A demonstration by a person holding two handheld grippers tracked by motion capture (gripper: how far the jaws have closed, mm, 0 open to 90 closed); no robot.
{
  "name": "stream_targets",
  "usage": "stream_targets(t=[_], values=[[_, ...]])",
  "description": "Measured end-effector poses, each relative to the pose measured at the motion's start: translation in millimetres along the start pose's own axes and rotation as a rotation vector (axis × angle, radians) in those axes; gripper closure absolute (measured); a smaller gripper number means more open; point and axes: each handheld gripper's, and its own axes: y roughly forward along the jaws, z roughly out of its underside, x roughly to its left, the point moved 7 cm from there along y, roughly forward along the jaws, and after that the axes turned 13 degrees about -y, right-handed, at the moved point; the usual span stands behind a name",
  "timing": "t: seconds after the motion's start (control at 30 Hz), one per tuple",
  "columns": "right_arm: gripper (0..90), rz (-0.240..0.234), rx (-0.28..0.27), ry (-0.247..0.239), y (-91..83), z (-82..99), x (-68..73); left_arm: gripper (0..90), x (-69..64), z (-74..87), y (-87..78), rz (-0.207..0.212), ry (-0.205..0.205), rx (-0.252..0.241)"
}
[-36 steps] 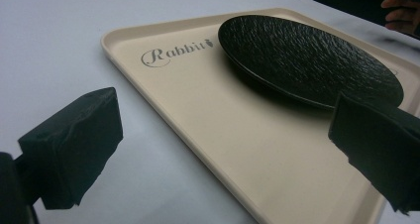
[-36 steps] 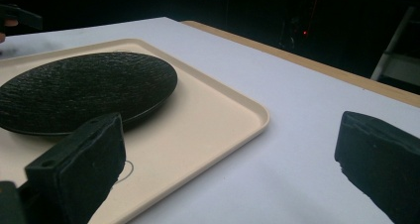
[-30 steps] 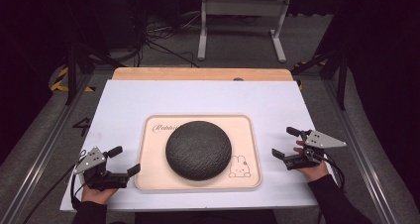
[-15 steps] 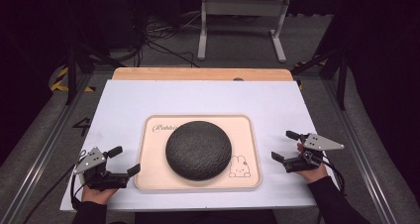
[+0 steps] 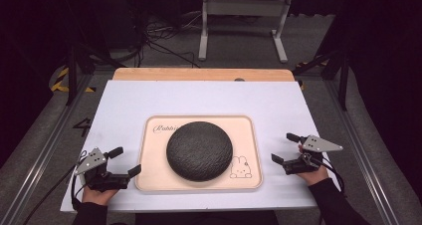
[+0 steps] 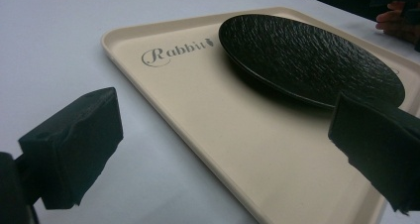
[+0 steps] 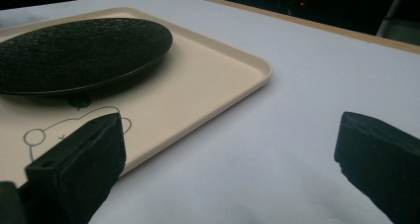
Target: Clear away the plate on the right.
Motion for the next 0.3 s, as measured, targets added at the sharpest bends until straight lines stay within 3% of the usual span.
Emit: stream_targets(t=[0.3], values=[[0.0, 0.001, 0.0, -0.003, -0.1, -0.1, 0.2, 1.2, -0.1, 0.0, 0.0, 0.001, 0.0, 0.0]])
